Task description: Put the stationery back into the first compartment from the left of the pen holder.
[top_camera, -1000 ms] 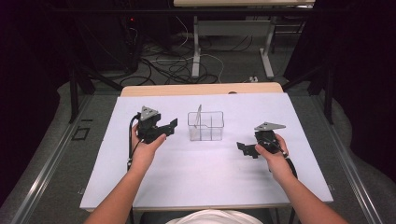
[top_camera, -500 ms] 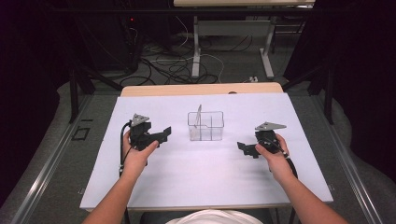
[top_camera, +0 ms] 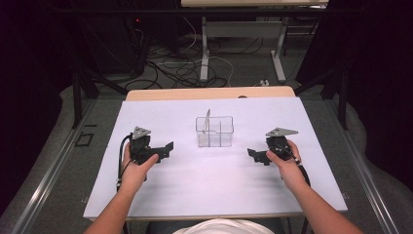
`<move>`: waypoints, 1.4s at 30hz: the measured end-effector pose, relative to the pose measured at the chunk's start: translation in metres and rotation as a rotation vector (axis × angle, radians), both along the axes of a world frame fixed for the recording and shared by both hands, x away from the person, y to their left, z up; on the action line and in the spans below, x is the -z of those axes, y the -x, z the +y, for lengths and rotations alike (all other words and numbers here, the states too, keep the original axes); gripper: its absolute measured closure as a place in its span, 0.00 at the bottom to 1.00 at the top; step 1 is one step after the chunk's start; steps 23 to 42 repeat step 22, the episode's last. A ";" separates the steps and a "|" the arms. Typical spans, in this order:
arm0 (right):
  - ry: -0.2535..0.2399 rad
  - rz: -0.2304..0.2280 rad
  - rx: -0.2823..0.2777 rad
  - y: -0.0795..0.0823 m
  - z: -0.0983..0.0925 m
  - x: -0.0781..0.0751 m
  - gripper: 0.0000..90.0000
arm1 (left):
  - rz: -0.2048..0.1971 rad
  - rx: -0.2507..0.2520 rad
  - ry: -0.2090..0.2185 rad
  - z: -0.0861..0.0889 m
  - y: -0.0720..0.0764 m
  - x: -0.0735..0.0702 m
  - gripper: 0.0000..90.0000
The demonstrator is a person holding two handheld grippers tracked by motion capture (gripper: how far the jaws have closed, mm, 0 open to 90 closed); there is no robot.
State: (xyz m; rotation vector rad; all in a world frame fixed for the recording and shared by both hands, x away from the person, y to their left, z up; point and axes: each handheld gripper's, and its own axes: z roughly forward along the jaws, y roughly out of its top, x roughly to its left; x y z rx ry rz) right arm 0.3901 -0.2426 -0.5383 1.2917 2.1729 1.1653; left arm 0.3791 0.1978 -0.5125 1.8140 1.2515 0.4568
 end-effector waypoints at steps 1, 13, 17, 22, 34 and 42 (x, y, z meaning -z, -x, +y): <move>0.000 -0.003 0.000 0.000 0.000 0.000 0.07 | 0.000 -0.002 -0.006 0.001 0.000 0.001 0.00; 0.003 -0.002 -0.004 0.000 0.002 0.000 0.07 | 0.028 -0.031 0.008 0.007 -0.003 0.014 0.00; 0.017 -0.007 -0.010 -0.001 0.002 0.001 0.07 | 0.025 -0.045 0.009 0.007 -0.005 0.017 0.00; 0.013 -0.001 -0.008 -0.001 0.003 0.002 0.07 | 0.029 -0.036 0.001 0.007 -0.005 0.018 0.00; 0.013 -0.001 -0.008 -0.001 0.003 0.002 0.07 | 0.029 -0.036 0.001 0.007 -0.005 0.018 0.00; 0.013 -0.001 -0.008 -0.001 0.003 0.002 0.07 | 0.029 -0.036 0.001 0.007 -0.005 0.018 0.00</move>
